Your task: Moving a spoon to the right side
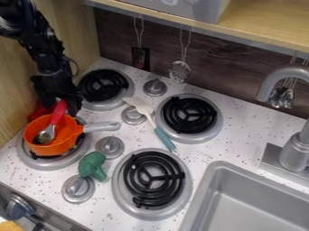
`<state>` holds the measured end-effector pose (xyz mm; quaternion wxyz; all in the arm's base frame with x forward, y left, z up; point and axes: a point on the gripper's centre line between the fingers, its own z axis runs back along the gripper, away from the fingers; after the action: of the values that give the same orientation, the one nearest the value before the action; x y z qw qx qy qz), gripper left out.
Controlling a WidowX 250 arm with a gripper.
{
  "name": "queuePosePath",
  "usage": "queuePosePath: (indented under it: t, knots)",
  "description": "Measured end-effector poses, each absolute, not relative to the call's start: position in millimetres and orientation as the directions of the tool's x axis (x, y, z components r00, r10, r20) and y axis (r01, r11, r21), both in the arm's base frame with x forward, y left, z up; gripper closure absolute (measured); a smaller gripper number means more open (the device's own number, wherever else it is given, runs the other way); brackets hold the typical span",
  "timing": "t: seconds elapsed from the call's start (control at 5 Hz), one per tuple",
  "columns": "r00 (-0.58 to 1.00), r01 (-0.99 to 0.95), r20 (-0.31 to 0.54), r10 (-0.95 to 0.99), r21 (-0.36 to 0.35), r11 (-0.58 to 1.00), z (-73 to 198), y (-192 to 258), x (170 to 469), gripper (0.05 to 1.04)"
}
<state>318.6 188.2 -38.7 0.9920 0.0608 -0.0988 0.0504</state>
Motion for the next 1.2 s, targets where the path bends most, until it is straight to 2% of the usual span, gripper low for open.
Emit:
queuePosePath:
  t: [0.2, 0.4, 0.6, 0.8, 1.0, 1.2]
  knots:
    - [0.972, -0.112, 0.218, 0.087, 0.104, 0.988, -39.8, 187.0, 321.5, 0.302]
    - [0.971, -0.148, 0.208, 0.121, 0.122, 0.981, -41.1, 183.8, 321.1, 0.592]
    - [0.971, -0.148, 0.204, 0.121, 0.124, 0.981, -41.5, 181.6, 321.3, 0.65]
    - [0.973, -0.16, 0.189, 0.134, 0.126, 0.979, -40.1, 180.1, 319.3, 0.65]
    - [0.97, -0.165, 0.202, 0.133, 0.156, 0.974, -22.5, 176.1, 324.2, 0.65]
    - [0.972, -0.188, 0.173, 0.16, 0.158, 0.969, -17.1, 175.0, 321.7, 0.65]
